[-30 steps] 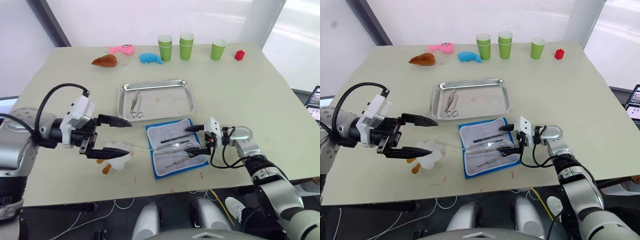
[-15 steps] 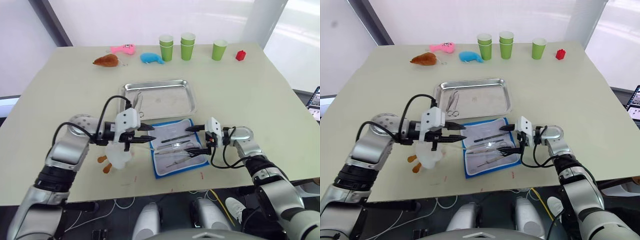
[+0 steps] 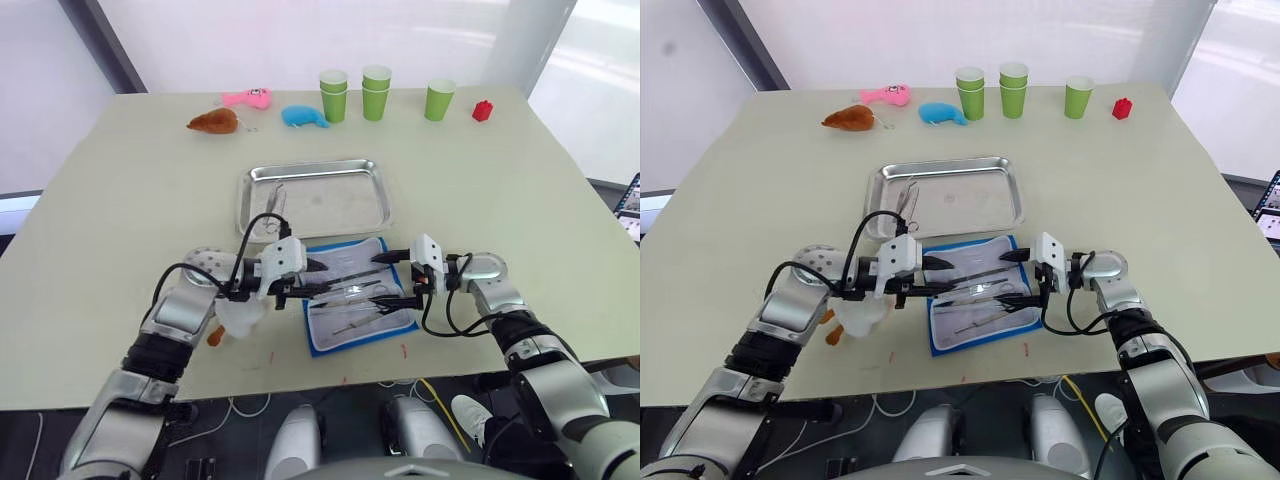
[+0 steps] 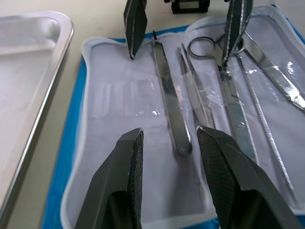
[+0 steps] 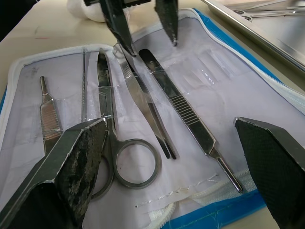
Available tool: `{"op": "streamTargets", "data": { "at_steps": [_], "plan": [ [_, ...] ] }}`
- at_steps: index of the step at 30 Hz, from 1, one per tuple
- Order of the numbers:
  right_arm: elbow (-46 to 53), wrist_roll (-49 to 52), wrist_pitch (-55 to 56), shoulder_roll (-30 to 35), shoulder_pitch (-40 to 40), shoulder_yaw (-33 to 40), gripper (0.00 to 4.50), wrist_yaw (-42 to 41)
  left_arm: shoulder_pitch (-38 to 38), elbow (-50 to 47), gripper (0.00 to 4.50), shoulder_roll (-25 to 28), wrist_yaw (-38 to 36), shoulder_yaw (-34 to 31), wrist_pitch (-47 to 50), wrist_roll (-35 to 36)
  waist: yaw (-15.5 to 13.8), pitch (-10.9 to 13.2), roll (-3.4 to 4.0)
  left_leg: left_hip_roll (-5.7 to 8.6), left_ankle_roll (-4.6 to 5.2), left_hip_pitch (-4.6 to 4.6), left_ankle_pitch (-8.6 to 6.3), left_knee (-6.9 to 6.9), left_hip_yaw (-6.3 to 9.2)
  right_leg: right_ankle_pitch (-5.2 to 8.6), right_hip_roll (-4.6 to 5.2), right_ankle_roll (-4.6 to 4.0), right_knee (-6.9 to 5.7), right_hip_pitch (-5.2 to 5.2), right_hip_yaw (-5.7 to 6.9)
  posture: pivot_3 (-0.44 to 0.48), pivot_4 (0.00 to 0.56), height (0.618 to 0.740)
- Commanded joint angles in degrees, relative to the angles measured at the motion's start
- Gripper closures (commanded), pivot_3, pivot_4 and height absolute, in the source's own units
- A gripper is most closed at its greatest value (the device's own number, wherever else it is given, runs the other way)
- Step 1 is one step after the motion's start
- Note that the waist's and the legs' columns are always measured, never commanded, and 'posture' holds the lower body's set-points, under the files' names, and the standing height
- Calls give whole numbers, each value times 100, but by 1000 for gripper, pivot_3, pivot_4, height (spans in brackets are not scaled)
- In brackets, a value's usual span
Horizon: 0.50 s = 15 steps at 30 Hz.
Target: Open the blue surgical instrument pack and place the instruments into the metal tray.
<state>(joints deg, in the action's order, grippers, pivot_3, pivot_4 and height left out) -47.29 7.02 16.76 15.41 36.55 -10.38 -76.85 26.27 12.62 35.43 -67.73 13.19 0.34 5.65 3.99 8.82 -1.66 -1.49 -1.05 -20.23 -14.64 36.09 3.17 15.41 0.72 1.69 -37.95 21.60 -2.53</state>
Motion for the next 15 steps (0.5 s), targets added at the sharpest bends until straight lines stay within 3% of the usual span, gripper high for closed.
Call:
{"op": "streamTargets", "data": {
  "at_steps": [1, 15],
  "plan": [
    [-482, -462, -253, 26, -371, -341, 0, 134, 190, 308, 2591, -100, 7, 76, -378, -141, -1, 0, 0, 0, 0, 0, 0, 0, 0, 0, -1, 0, 0, 0, 1, 0, 150, 740],
    [-433, -453, -260, 67, -397, -328, 0, 145, 240, 903, 2591, -229, -4, 208, -862, -454, -7, -5, 4, 0, 0, 2, 0, 0, 3, 0, 0, 0, -1, -4, 2, 0, 150, 740]
  ]
}}
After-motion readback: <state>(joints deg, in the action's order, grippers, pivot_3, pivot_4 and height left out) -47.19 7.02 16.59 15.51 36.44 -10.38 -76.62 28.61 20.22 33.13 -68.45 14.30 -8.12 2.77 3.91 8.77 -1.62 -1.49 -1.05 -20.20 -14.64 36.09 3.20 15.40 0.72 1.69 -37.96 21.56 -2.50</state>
